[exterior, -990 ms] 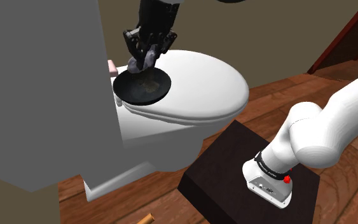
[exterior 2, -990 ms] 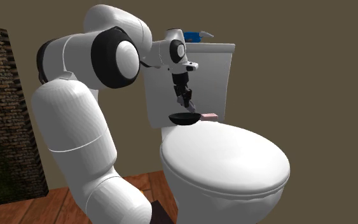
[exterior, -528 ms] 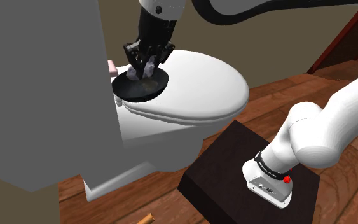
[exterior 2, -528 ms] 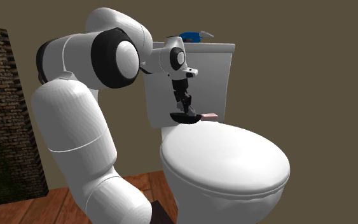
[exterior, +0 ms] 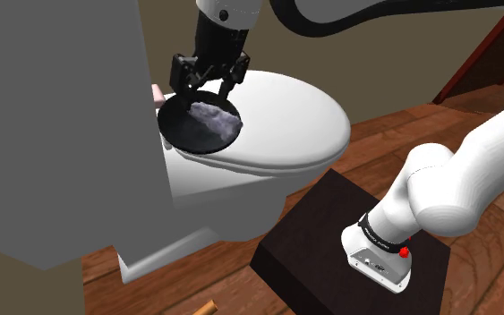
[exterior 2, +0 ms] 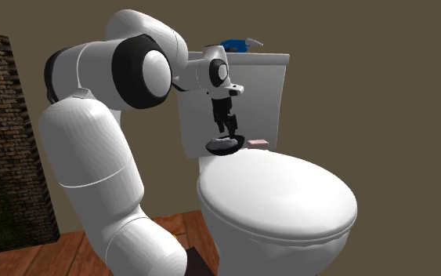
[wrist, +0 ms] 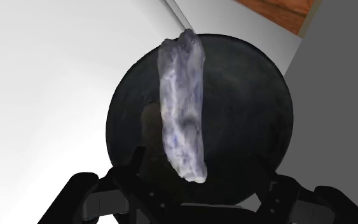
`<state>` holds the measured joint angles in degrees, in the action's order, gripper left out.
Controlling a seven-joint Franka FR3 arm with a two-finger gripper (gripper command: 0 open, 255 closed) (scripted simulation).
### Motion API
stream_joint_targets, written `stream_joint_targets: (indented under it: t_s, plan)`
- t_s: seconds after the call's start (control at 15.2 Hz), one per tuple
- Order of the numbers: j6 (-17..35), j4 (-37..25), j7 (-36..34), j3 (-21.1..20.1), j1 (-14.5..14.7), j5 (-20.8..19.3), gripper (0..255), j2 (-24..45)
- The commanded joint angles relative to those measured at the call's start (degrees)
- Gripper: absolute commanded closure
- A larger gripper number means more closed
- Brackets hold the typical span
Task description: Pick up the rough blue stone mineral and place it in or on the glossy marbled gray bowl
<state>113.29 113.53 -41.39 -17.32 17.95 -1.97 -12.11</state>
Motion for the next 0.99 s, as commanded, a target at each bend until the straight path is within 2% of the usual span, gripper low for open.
stream_joint_targets:
  t_s: [0.0,0.13,0.4,0.92]
  plan:
    - [0.0,0.0,0.0,0.0,0.0,0.0,0,0.0]
    - [0.0,0.0,0.0,0.0,0.0,0.0,0,0.0]
    - [-7.12,-5.95,0.31,0.07,0.12,0.44,0,-1.22]
    - [-7.12,-5.95,0.31,0.07,0.12,0.44,0,-1.22]
